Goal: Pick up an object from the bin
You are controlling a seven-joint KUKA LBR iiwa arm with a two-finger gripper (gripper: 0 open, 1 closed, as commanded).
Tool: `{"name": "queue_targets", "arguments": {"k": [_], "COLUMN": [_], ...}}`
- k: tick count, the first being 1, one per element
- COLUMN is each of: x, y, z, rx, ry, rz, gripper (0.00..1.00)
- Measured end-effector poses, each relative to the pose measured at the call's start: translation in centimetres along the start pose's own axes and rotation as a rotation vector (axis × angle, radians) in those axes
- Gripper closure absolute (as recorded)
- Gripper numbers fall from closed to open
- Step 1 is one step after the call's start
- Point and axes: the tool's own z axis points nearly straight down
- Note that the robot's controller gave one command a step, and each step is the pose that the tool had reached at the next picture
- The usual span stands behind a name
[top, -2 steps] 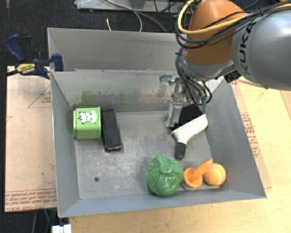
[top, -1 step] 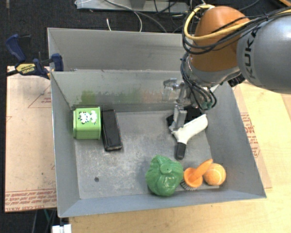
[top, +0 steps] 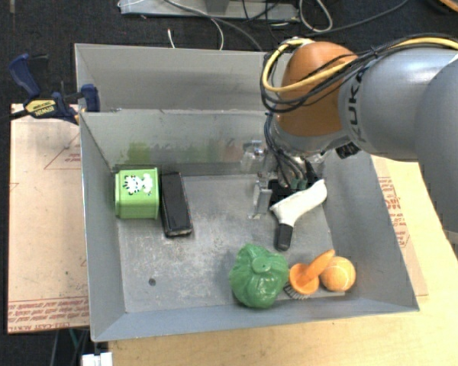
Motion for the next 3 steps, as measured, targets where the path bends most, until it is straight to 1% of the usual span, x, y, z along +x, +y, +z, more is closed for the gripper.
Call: {"name": "queue_targets", "arguments": {"k": [1, 2, 3], "x": [0.8, -0.5, -0.2], "y": [1.1, 2.7, -0.1], "z": [2.8, 3.2, 3.1], "rx": [-0.006, -0.002, -0.005], "ry": [0.010, -0.003, 0.007], "rz": [-0.004, -0.237, -0.154], "gripper": [0.00, 0.00, 0.00]}}
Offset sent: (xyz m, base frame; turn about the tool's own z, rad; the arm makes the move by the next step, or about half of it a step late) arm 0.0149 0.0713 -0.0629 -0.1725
